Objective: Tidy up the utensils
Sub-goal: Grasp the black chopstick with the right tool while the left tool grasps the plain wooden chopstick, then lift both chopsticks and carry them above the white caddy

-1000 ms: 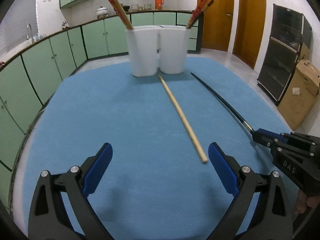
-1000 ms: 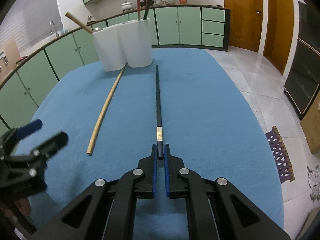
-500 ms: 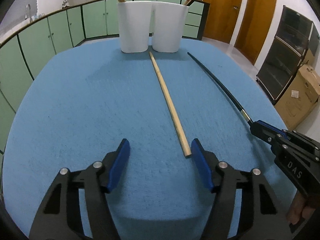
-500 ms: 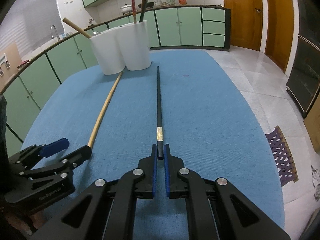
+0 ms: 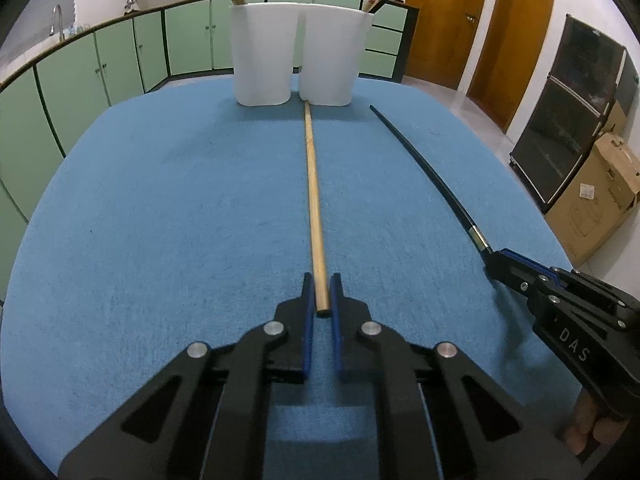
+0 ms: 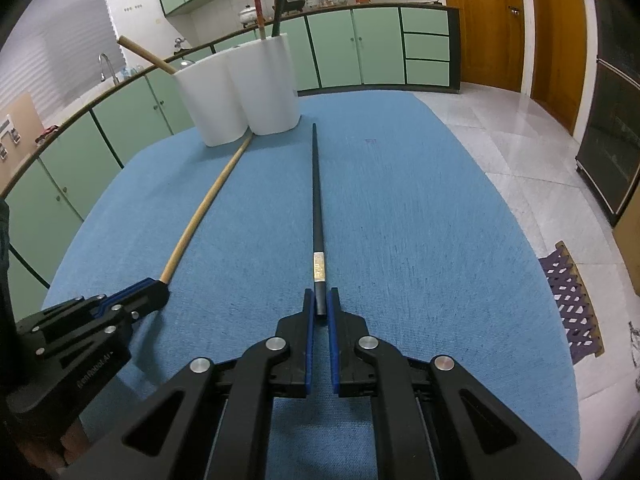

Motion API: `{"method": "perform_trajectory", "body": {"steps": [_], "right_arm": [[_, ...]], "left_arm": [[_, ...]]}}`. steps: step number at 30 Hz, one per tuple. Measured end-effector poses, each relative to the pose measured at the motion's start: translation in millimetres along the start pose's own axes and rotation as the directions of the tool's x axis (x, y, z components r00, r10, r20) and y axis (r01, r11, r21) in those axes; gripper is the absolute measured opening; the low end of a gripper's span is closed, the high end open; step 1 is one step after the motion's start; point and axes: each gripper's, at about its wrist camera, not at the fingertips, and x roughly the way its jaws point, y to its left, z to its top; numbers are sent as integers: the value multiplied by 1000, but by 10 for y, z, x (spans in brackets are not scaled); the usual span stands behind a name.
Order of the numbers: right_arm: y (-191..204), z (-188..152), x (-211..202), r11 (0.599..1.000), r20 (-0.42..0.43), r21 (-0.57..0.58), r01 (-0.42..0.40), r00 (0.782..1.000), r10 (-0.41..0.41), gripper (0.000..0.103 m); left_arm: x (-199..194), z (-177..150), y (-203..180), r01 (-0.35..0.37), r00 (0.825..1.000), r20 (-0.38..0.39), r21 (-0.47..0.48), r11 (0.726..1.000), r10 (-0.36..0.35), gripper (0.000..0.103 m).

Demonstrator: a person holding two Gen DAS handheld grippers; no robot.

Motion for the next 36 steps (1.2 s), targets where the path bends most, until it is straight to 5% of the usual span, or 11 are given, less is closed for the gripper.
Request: {"method": "perform_trajectory", "body": {"steps": [12, 23, 36], "right_arm": [[82, 212, -479, 998, 86, -60, 8, 996, -3, 6], [187, 756, -1084, 992, 206, -116, -51, 976, 75, 6], [351, 1432, -1370, 963, 183, -208, -169, 961, 208, 6]], "left_arm": [[-688, 264, 25, -61, 986, 161, 98, 993, 45, 6], [-1419, 765, 25, -13, 946, 323, 129, 992, -29, 6], [-1713, 1188, 68, 43, 920, 378, 156, 987, -100, 6]]}}
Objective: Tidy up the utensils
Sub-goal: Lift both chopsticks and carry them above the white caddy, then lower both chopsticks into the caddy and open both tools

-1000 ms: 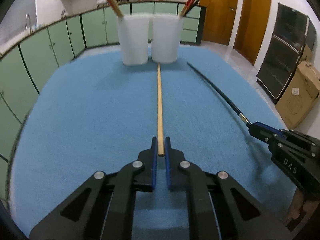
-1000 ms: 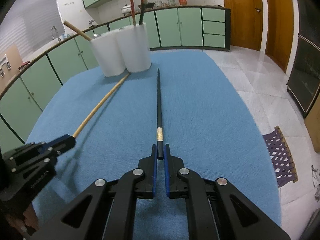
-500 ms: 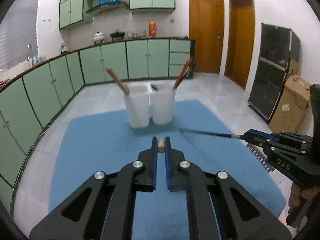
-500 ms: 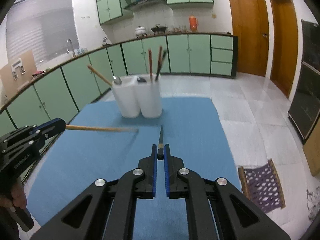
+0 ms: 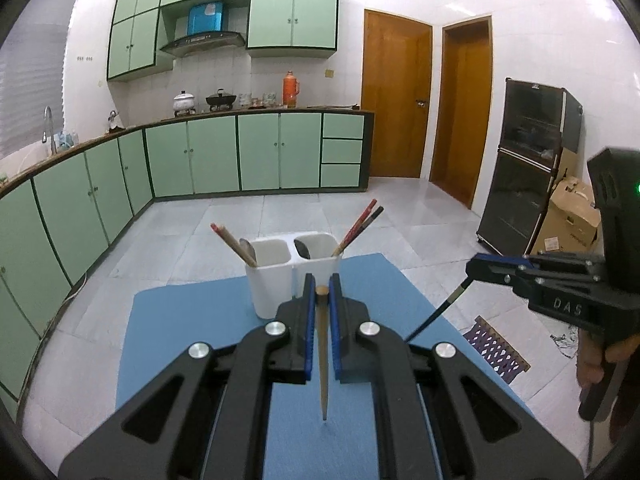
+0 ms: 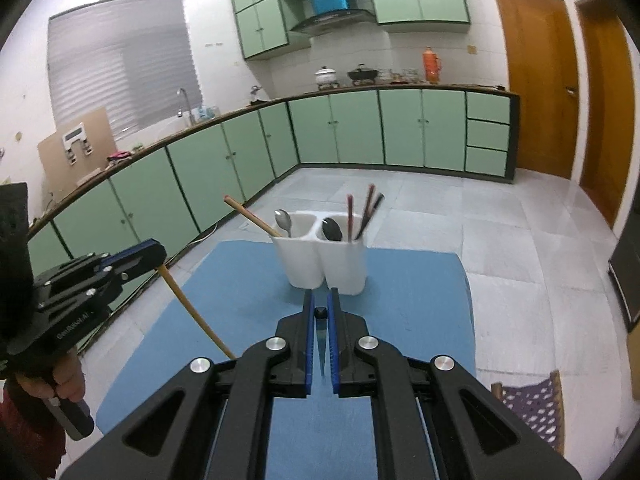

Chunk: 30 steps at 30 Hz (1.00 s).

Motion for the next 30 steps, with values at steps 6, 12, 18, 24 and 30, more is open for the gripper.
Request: {"method": "perform_trajectory", "body": {"steps": [6, 12, 18, 24, 30], "right_arm": [[119, 228, -13, 998, -4, -50, -33, 999, 33, 6], [217, 471, -78, 995, 32, -91, -46, 998, 49, 6], [313, 944, -108, 990, 109, -128, -52, 992, 66, 6], [319, 1483, -9, 990, 174, -132, -44, 982, 67, 6], [314, 1906, 250, 986, 214, -163, 34, 977, 2, 6]], "left_arm": [[-15, 67, 53, 13, 1000, 14, -6, 1000, -13, 6], [-29, 273, 147, 7, 998, 56, -2, 1000, -7, 6], [-34, 646, 208, -7, 991, 135, 11, 1000, 6, 6], [155, 1139, 267, -27, 980, 197, 12, 1000, 24, 6], [477, 1463, 287, -66, 971, 232, 24, 998, 59, 6]]}}
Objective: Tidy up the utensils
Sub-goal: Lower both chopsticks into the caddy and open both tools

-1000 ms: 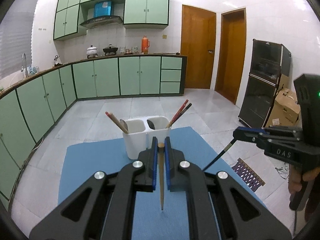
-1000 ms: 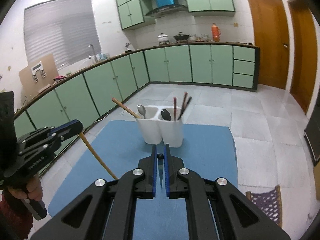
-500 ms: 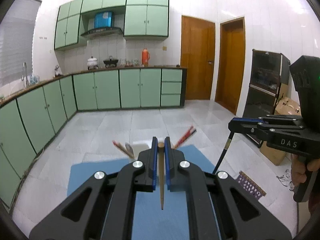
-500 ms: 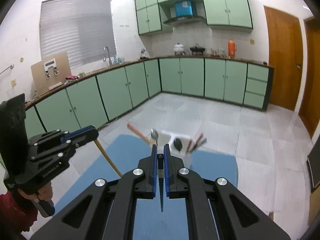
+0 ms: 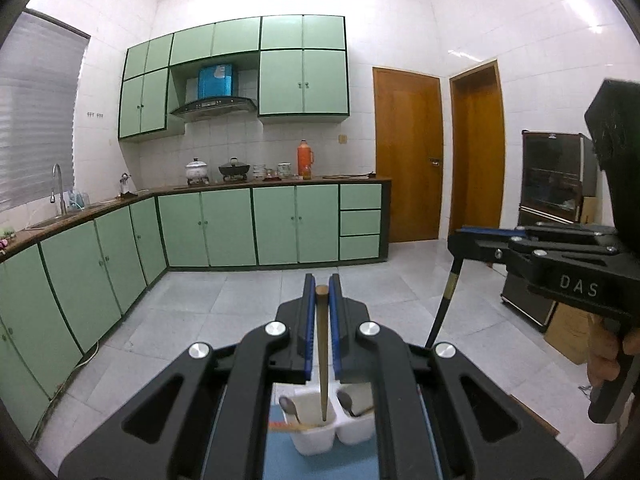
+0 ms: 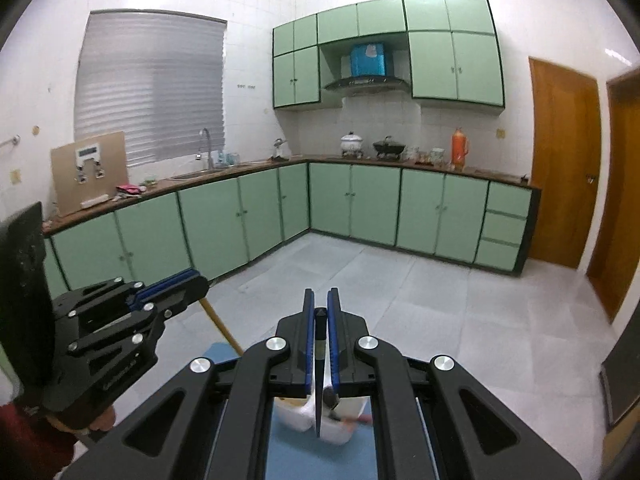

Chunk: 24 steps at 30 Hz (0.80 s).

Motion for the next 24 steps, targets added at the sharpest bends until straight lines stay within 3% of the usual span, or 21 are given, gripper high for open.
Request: {"method": "perform_trajectory", "body": {"steps": [4, 11, 24], "right_arm": [[-105, 48, 324, 999, 5, 8, 42, 999, -42, 6], [-338, -235, 862, 996, -29, 82, 35, 999, -33, 6], [-459, -790, 1208, 992, -144, 117, 42, 989, -25, 6]], "left_arm": [[299, -48, -18, -31, 1000, 1, 29, 999, 31, 6], [772, -345, 40, -37, 996, -81, 29, 999, 39, 6], [1153, -821, 193, -40, 978, -206, 18, 999, 43, 6]]}}
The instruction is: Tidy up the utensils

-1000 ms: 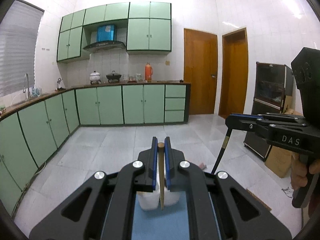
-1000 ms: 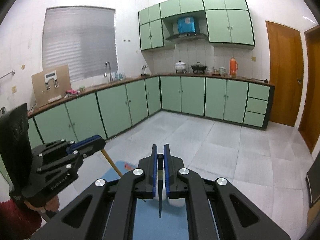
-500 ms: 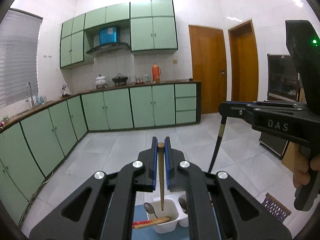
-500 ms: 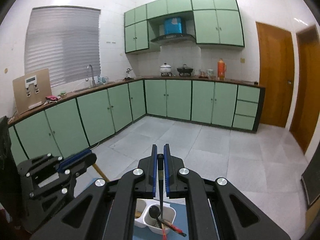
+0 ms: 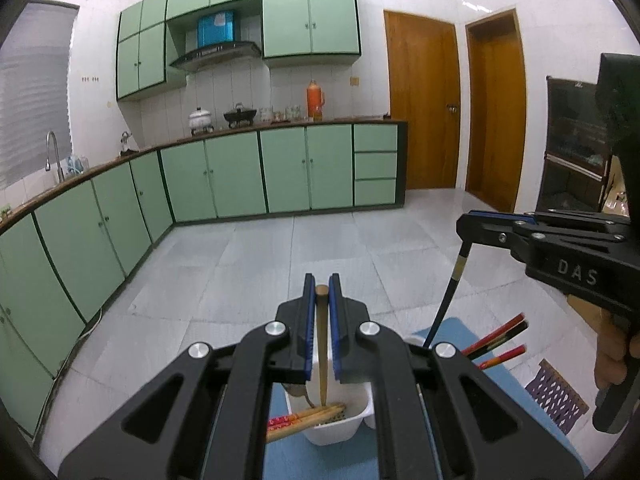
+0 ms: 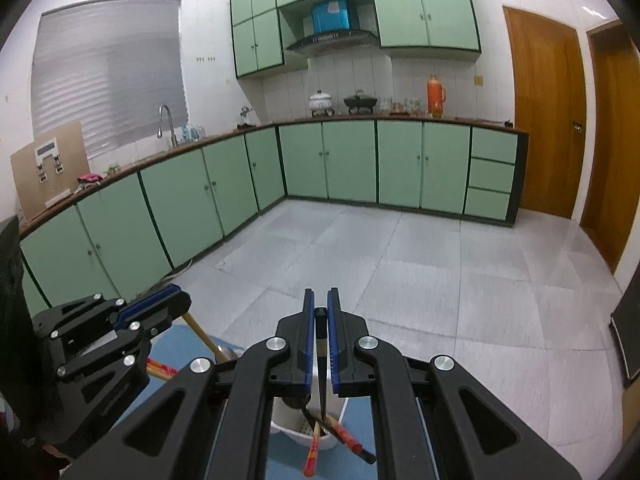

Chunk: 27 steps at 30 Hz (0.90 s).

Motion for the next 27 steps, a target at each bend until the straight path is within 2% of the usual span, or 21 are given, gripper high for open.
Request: {"method": "perform_trajectory", "body": {"steps": [3, 5, 6, 7, 8, 9, 11, 13, 17, 18, 27], "right_arm": [[-6, -76, 67, 1000, -46, 1, -6, 999, 6, 7], [-36, -87, 20, 1000, -37, 12, -1, 999, 1, 17], [-48, -84, -11, 1000, -29, 20, 0, 1000, 0, 22], [-73, -73, -65, 999, -15, 34, 4, 1000, -3, 32], [-97, -59, -127, 999, 2, 46, 10, 1000, -10, 38], [-120, -27, -160, 999, 15, 52, 15, 1000, -16, 40], [-164, -1, -274, 998, 38, 59, 30, 999, -32, 51], [-207, 20, -374, 997, 58, 68, 38, 997, -42, 56], [-285, 0, -608, 994, 99, 96, 54, 993, -63, 74], [-306, -10, -652, 993, 106, 103, 54, 992, -65, 75], [-269, -351, -1035, 991, 125, 129, 34, 991, -50, 90]], "left_arm": [[78, -42, 55, -5, 999, -33, -3, 1000, 4, 8], [84, -31, 116, -6, 999, -38, -18, 1000, 5, 13], [75, -18, 131, -7, 999, -37, -24, 1000, 6, 24], [48, -2, 164, -11, 1000, -29, -37, 999, 10, 37], [25, 10, 191, -14, 1000, -19, -46, 999, 14, 42], [-5, 21, 205, -15, 1000, -10, -51, 999, 14, 43], [-70, 57, 223, -19, 1000, 3, -50, 999, 19, 45], [-137, 84, 240, -27, 999, 18, -57, 998, 28, 57], [-359, 100, 260, -47, 996, 73, -76, 996, 52, 75], [-419, 91, 261, -55, 994, 87, -75, 996, 61, 80], [-839, -82, 177, -82, 989, 119, -72, 994, 90, 89]]}}
